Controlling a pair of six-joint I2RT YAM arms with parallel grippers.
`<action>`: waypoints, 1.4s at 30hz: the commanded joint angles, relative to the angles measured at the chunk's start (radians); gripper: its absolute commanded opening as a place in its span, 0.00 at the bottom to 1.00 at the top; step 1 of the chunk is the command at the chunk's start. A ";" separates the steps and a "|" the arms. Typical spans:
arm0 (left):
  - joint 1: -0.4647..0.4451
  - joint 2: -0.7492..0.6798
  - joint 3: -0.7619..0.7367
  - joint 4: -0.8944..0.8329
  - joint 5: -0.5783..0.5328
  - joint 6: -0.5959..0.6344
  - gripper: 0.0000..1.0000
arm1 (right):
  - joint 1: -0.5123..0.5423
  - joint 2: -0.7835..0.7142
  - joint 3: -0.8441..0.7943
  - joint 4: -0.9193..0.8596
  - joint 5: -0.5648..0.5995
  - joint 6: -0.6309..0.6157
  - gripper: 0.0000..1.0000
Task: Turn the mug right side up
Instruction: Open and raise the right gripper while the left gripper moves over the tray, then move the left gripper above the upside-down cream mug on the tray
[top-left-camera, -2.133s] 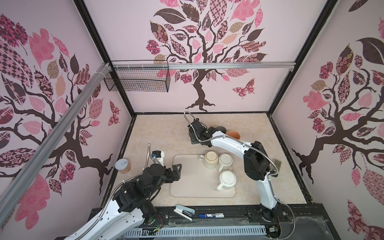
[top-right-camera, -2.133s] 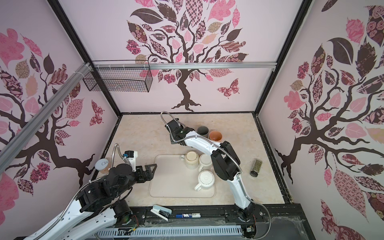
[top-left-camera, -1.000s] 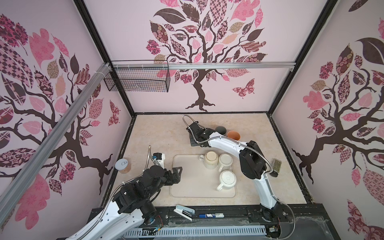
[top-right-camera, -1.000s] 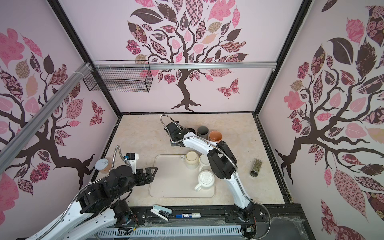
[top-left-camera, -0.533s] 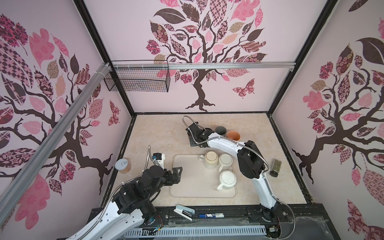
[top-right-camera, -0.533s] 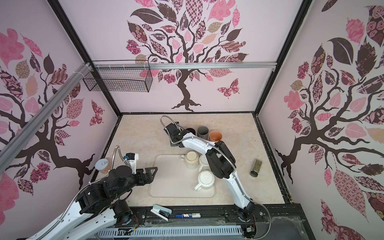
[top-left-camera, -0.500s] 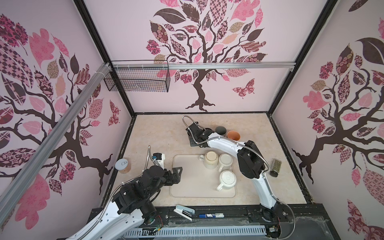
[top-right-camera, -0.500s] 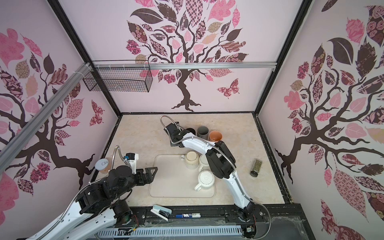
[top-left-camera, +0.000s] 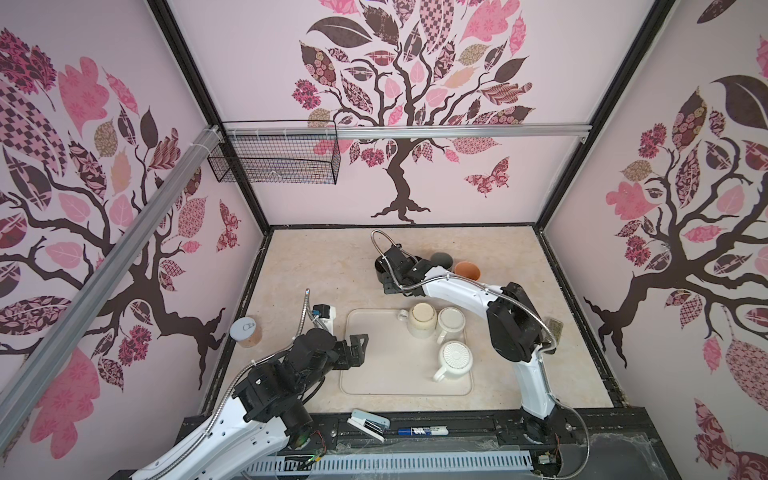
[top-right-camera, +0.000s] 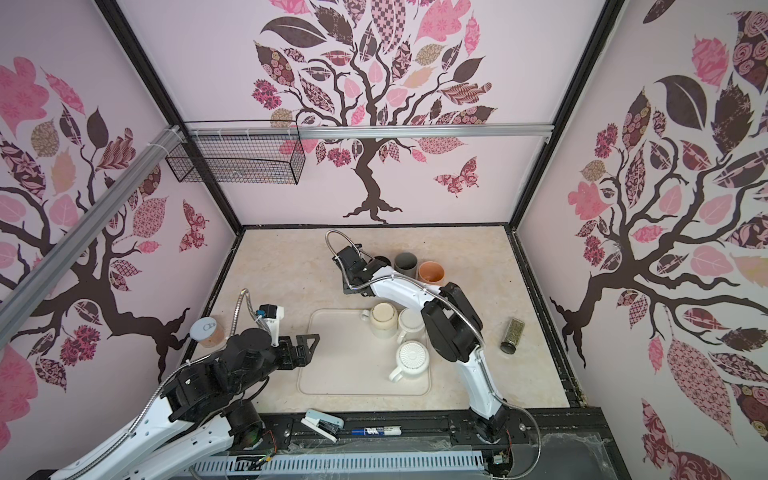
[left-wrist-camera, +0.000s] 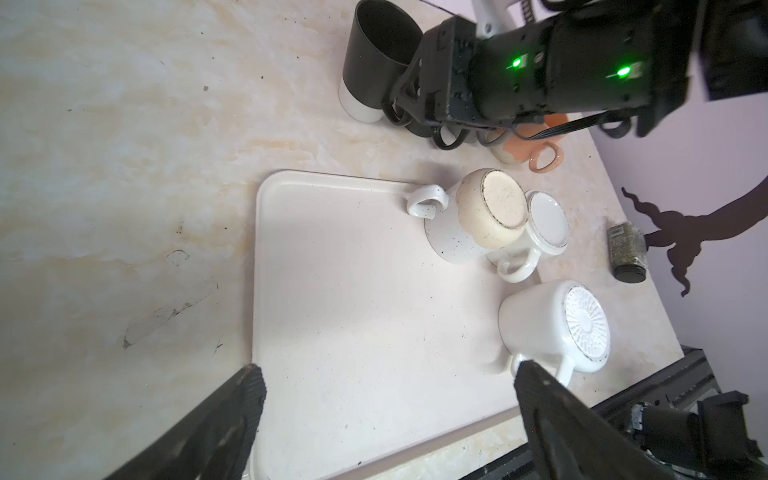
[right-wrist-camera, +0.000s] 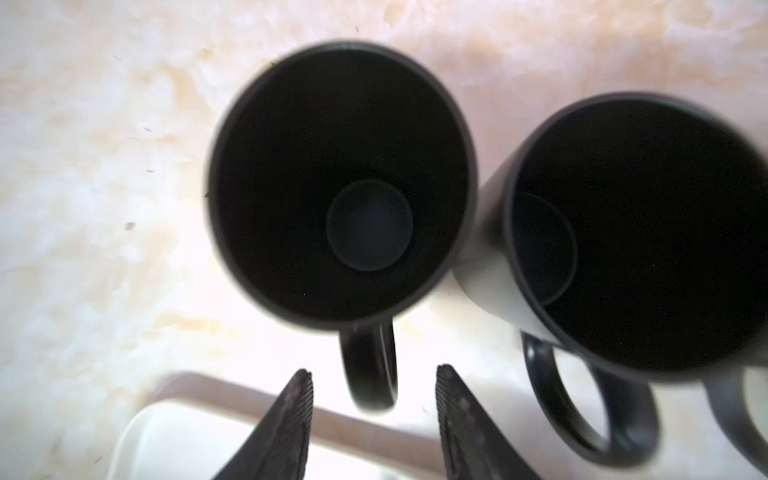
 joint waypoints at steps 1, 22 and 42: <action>0.001 0.068 0.018 0.040 0.002 0.055 0.97 | 0.009 -0.204 -0.050 0.034 -0.009 -0.001 0.52; 0.202 0.732 0.370 0.204 0.257 0.198 0.89 | 0.018 -0.902 -0.532 -0.018 0.002 -0.032 0.53; 0.240 1.126 0.519 0.278 0.299 0.194 0.70 | 0.017 -0.951 -0.641 0.052 0.012 -0.023 0.53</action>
